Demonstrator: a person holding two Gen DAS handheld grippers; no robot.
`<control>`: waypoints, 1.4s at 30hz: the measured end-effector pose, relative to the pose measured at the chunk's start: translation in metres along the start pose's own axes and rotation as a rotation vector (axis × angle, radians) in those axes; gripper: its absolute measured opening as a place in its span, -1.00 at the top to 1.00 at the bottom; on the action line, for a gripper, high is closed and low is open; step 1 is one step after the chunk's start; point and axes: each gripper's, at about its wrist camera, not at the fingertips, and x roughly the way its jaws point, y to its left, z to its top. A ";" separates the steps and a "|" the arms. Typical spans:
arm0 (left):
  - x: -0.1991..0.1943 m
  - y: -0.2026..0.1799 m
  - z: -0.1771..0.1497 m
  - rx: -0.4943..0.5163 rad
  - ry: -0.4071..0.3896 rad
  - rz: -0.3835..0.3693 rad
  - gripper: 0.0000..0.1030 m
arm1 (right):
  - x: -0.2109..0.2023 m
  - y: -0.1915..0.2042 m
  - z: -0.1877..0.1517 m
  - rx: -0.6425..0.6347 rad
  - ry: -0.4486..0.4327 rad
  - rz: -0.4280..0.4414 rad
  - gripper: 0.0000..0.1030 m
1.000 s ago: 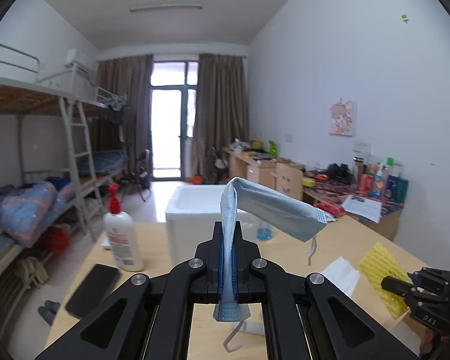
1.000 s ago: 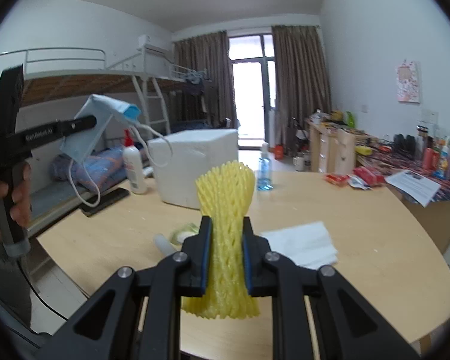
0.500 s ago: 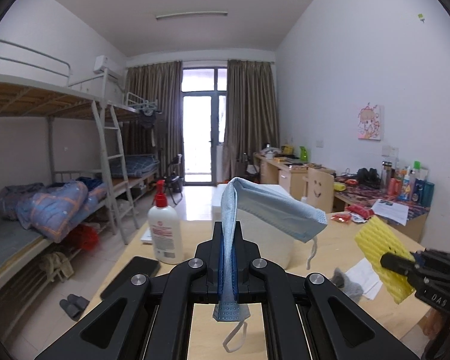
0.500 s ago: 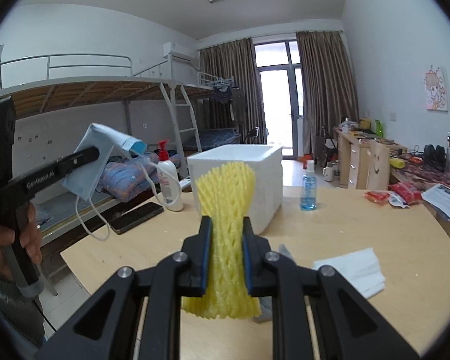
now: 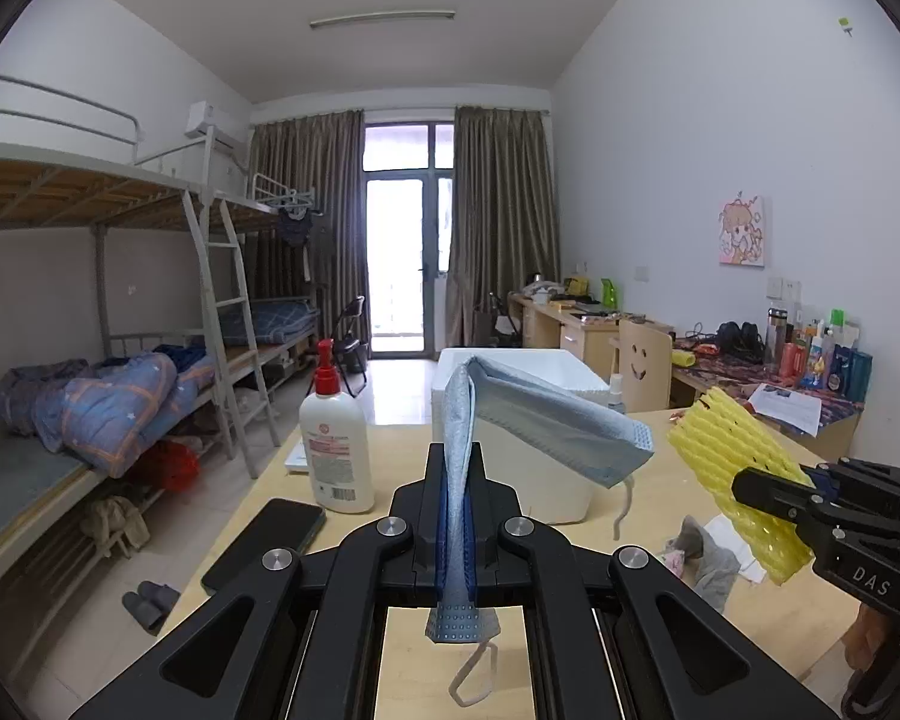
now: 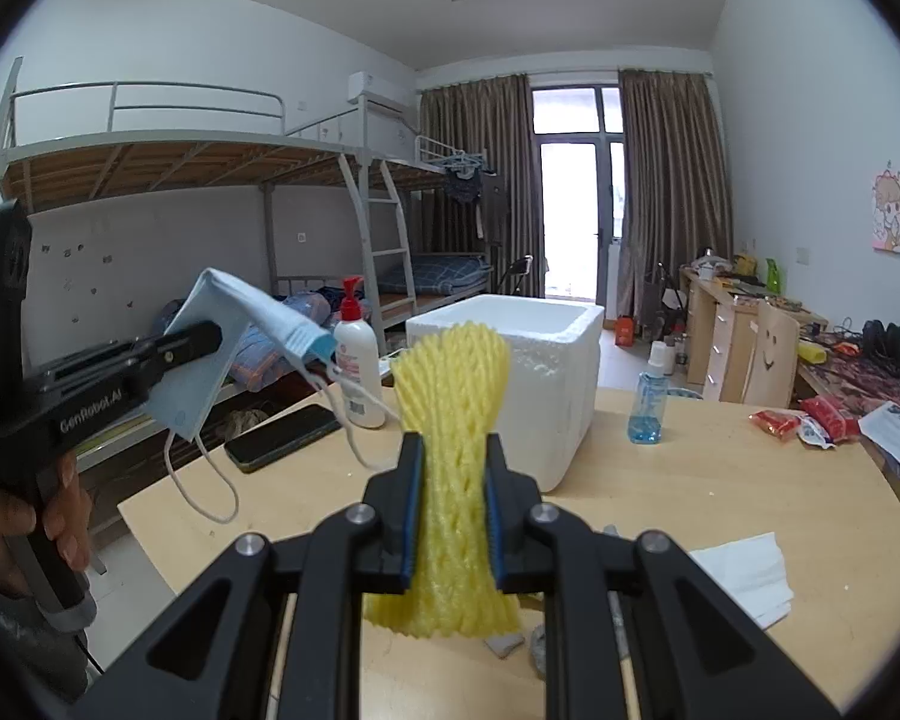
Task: Organize soft objects
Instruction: 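Lift the mask and yellow net and carry both over the white foam box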
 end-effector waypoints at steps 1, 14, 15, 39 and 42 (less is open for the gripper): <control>0.001 0.000 0.001 0.002 0.002 -0.001 0.92 | 0.001 0.001 0.001 -0.003 0.000 -0.002 0.58; 0.023 0.002 0.021 -0.005 0.027 -0.032 0.92 | 0.011 -0.008 0.027 -0.009 0.003 -0.031 0.58; 0.025 0.002 0.022 -0.007 0.027 -0.034 0.92 | 0.012 -0.010 0.029 -0.010 0.001 -0.031 0.58; 0.101 0.012 0.064 -0.015 0.069 -0.057 0.92 | 0.071 -0.029 0.080 -0.024 0.043 -0.039 0.58; 0.109 0.012 0.066 -0.020 0.080 -0.067 0.92 | 0.078 -0.031 0.083 -0.024 0.050 -0.042 0.58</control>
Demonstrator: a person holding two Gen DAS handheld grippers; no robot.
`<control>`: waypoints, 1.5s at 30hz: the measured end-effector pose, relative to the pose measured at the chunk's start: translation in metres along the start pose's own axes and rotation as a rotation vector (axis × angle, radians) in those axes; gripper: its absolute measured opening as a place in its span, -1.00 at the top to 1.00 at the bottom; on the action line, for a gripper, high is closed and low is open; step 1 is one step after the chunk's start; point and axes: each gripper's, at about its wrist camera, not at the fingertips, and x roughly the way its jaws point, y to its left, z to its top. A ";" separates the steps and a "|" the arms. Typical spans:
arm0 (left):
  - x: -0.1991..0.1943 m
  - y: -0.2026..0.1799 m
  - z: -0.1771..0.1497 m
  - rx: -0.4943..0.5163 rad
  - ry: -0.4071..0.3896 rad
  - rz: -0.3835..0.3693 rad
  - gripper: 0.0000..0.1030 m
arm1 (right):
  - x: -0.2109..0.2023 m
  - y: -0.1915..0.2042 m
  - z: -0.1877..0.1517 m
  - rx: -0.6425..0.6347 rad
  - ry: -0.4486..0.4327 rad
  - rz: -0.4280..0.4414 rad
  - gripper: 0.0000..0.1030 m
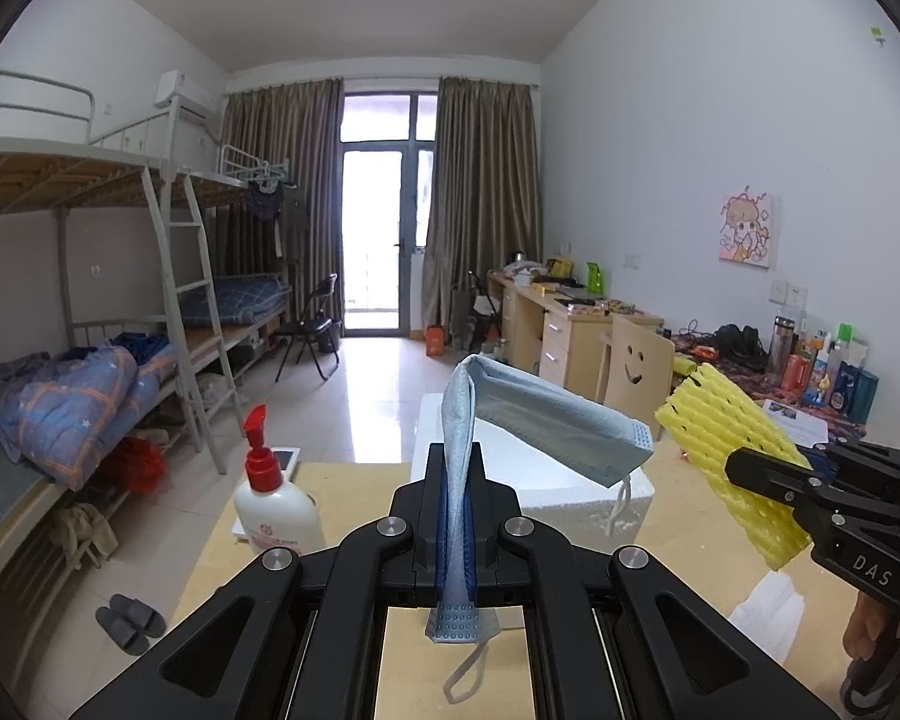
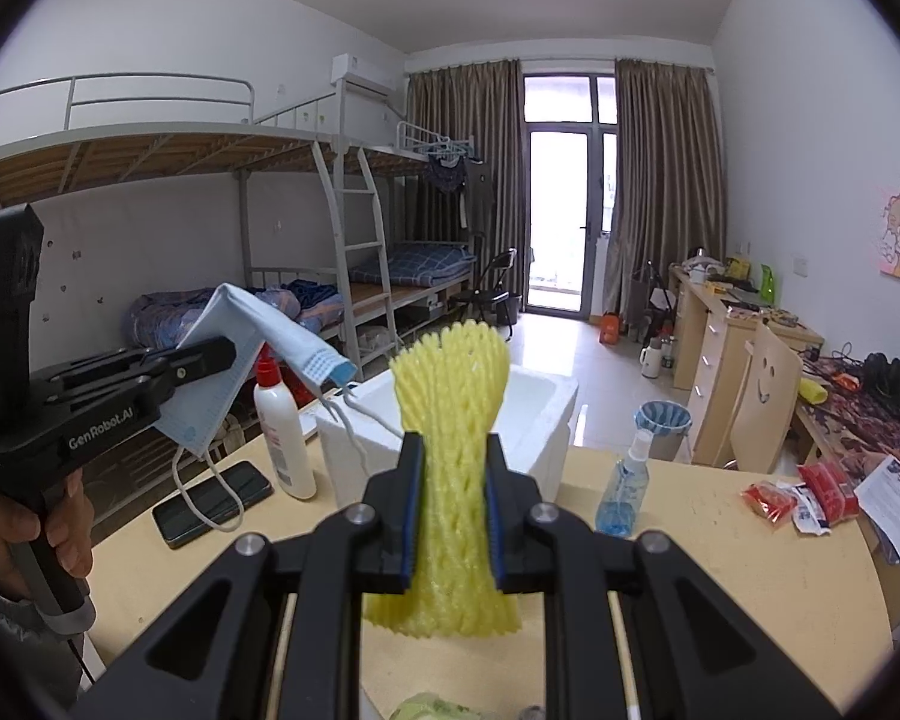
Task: Organize soft objects
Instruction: 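Lift the mask and yellow net and carry both over the white foam box, then open the left tool to drop the blue mask into the foam box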
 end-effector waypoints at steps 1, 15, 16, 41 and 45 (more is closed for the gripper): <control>0.003 0.001 0.002 -0.002 0.003 0.000 0.92 | 0.003 -0.001 0.001 0.000 0.003 0.002 0.58; 0.052 0.001 0.023 0.005 0.040 -0.004 0.92 | 0.042 -0.012 0.021 -0.027 0.037 0.000 0.58; 0.057 0.001 0.024 0.006 0.043 -0.001 0.92 | 0.044 -0.012 0.021 -0.027 0.040 0.004 0.58; 0.137 -0.014 0.031 0.028 0.148 -0.023 0.92 | 0.078 -0.049 0.030 0.012 0.080 -0.035 0.58; 0.141 -0.023 0.033 0.041 0.153 -0.043 0.92 | 0.069 -0.054 0.030 0.018 0.075 -0.058 0.58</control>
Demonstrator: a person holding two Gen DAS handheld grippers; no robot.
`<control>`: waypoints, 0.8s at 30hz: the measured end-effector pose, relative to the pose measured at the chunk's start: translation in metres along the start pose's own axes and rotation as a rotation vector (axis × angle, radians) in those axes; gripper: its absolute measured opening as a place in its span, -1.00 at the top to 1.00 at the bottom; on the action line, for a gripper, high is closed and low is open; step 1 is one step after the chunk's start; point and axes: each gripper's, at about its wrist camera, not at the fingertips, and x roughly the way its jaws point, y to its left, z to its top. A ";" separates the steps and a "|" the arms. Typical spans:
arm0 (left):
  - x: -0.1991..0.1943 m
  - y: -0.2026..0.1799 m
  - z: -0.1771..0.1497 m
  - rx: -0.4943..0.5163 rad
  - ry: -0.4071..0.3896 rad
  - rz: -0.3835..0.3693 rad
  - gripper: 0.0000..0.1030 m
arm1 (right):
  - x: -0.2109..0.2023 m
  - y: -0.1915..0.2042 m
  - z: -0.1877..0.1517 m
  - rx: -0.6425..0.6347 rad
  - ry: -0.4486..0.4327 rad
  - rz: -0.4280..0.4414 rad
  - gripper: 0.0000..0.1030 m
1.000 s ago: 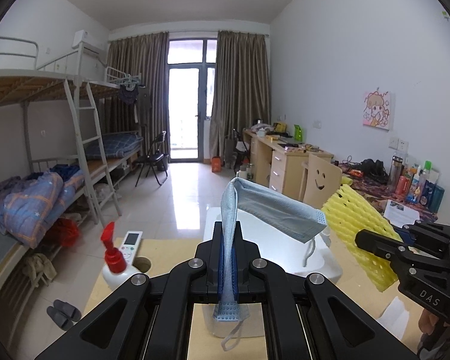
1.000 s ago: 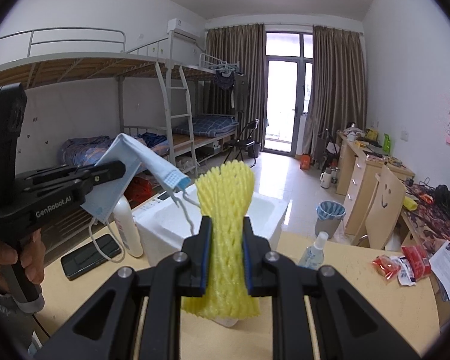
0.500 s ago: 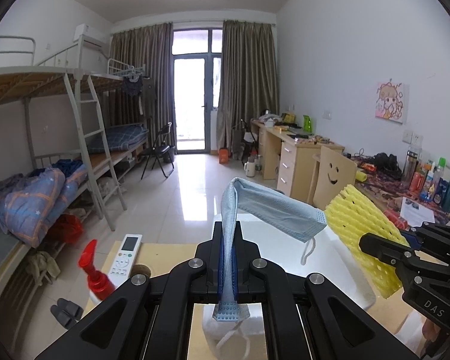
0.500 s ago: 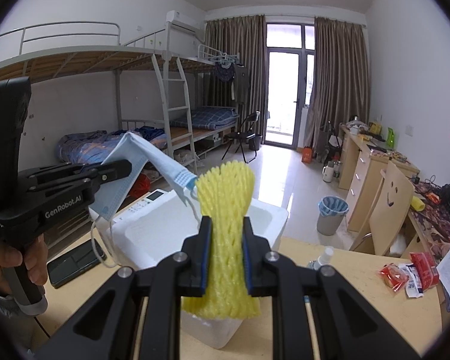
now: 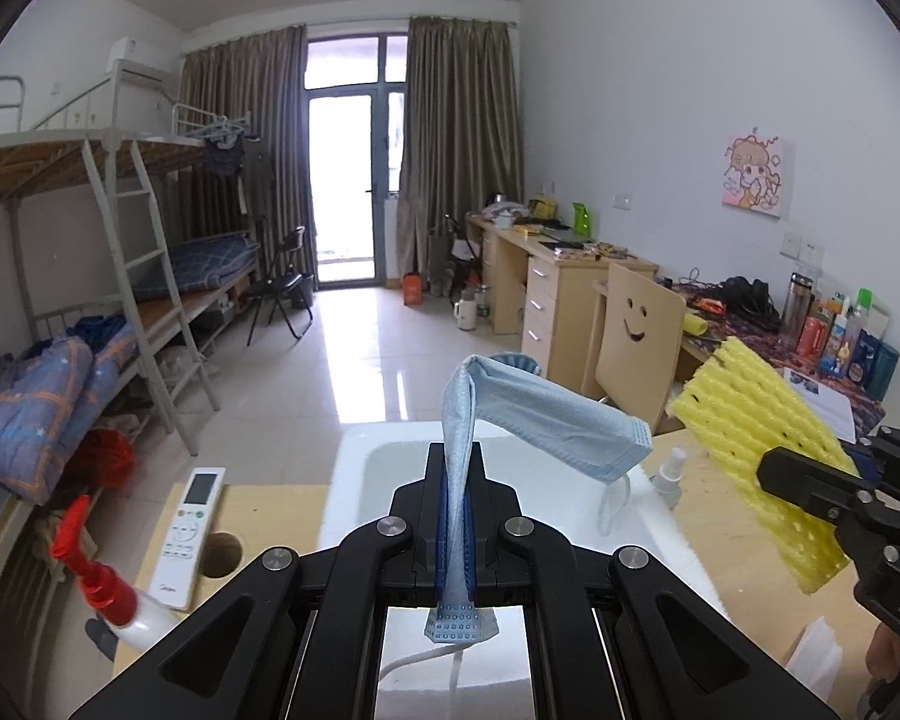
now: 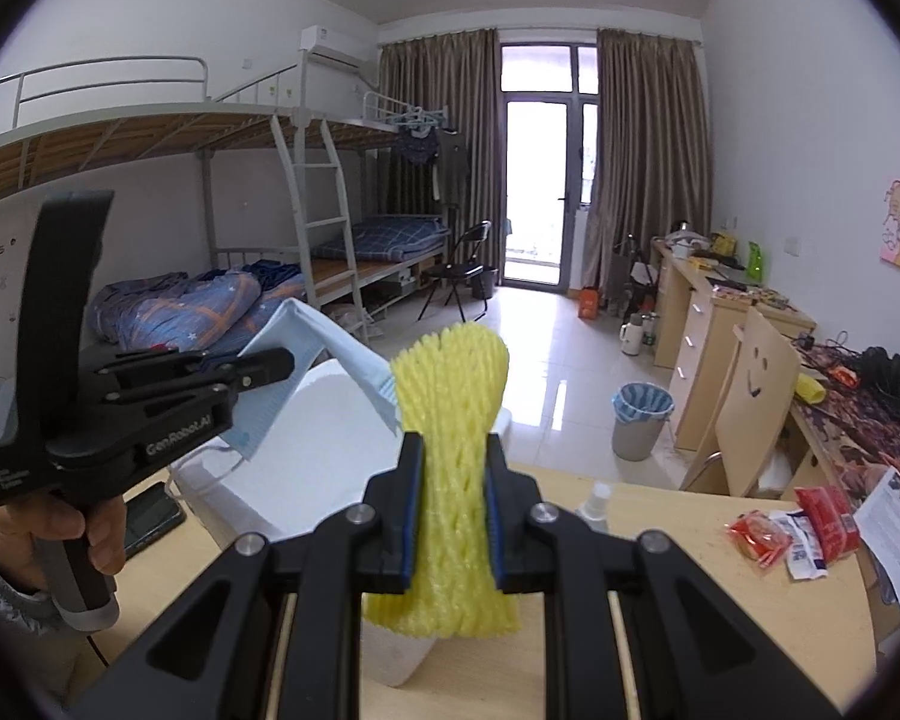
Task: Organize soft objects
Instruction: 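Open the left tool to drop the blue mask into the foam box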
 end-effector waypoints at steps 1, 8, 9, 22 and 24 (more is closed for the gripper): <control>0.002 -0.002 0.001 0.001 0.001 -0.006 0.92 | -0.002 -0.001 0.000 0.001 -0.001 -0.006 0.58; 0.012 -0.004 0.002 0.000 0.028 0.005 0.92 | -0.006 -0.003 0.000 -0.001 -0.002 -0.019 0.58; 0.012 -0.005 0.002 0.004 0.029 0.005 0.89 | -0.006 -0.004 0.000 -0.002 -0.001 -0.019 0.58; 0.010 -0.001 0.003 -0.028 -0.009 0.056 -0.91 | -0.008 -0.007 0.001 0.004 0.000 -0.027 0.58; 0.008 0.001 0.002 -0.033 -0.009 0.053 -0.92 | -0.007 -0.007 0.002 0.005 0.001 -0.028 0.58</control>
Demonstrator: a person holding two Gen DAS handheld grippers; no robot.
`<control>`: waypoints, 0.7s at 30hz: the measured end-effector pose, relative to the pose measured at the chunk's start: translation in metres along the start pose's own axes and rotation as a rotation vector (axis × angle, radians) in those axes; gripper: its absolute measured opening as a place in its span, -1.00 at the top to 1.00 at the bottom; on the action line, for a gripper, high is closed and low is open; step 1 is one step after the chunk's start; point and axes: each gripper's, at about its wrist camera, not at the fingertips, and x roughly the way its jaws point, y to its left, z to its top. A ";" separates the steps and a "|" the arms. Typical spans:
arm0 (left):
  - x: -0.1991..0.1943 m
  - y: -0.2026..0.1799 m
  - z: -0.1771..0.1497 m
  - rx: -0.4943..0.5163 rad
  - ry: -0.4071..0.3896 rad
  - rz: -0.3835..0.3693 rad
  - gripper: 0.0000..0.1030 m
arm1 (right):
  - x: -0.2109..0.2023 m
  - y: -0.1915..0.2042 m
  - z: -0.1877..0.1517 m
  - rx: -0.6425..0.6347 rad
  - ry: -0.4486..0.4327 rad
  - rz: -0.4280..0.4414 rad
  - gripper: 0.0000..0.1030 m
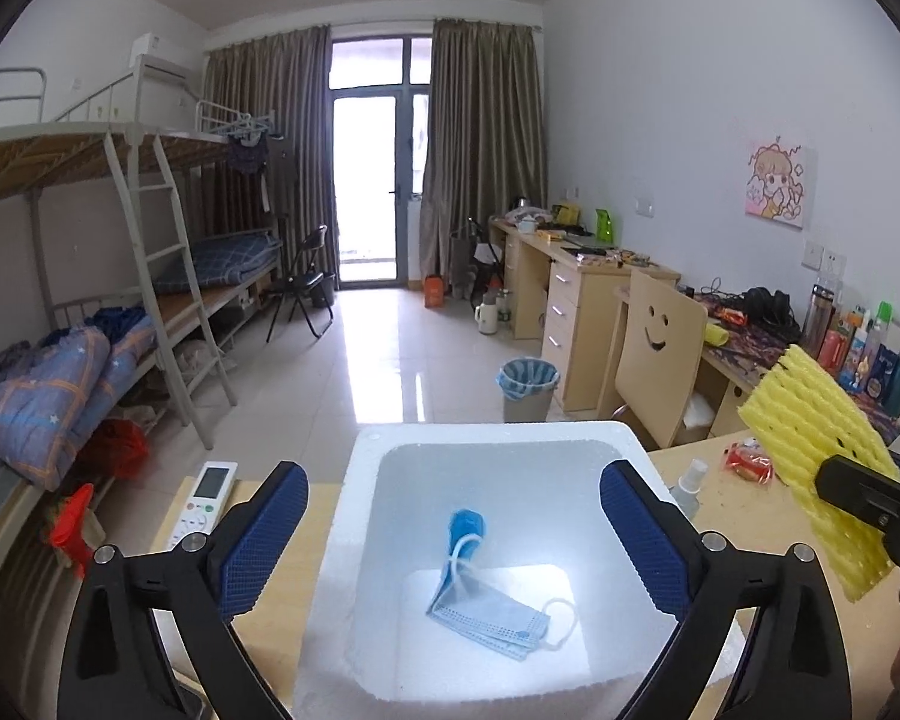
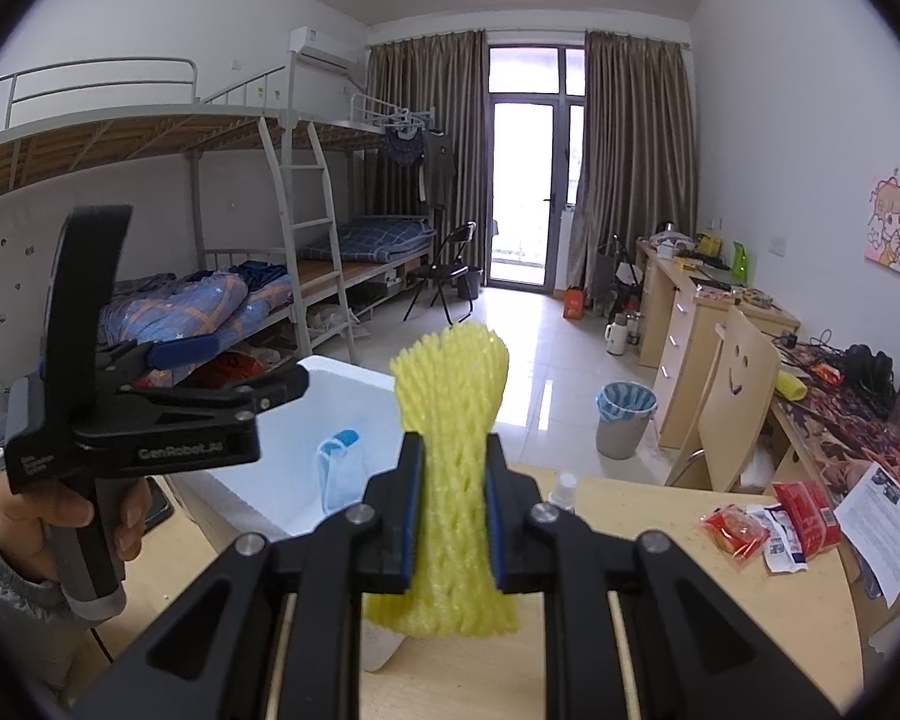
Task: Organize soft objects
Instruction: 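Open the left tool to drop the blue mask into the foam box, then lower the yellow net into the foam box and open the right tool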
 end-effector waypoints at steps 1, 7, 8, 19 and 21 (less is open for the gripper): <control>-0.002 0.001 0.000 -0.001 -0.004 0.001 -0.94 | 0.001 0.000 0.001 0.002 0.000 0.001 0.58; -0.024 0.009 -0.002 -0.013 -0.047 0.036 -0.98 | 0.006 0.005 0.002 -0.005 0.002 0.019 0.58; -0.027 0.009 -0.002 -0.011 -0.048 0.039 -0.98 | 0.009 0.007 0.003 -0.007 0.002 0.026 0.58; -0.069 0.039 -0.006 -0.024 -0.104 0.135 -0.98 | 0.030 0.034 0.008 -0.040 0.017 0.104 0.58; -0.074 0.044 -0.008 -0.026 -0.106 0.149 -0.98 | 0.035 0.042 0.009 -0.048 0.020 0.117 0.58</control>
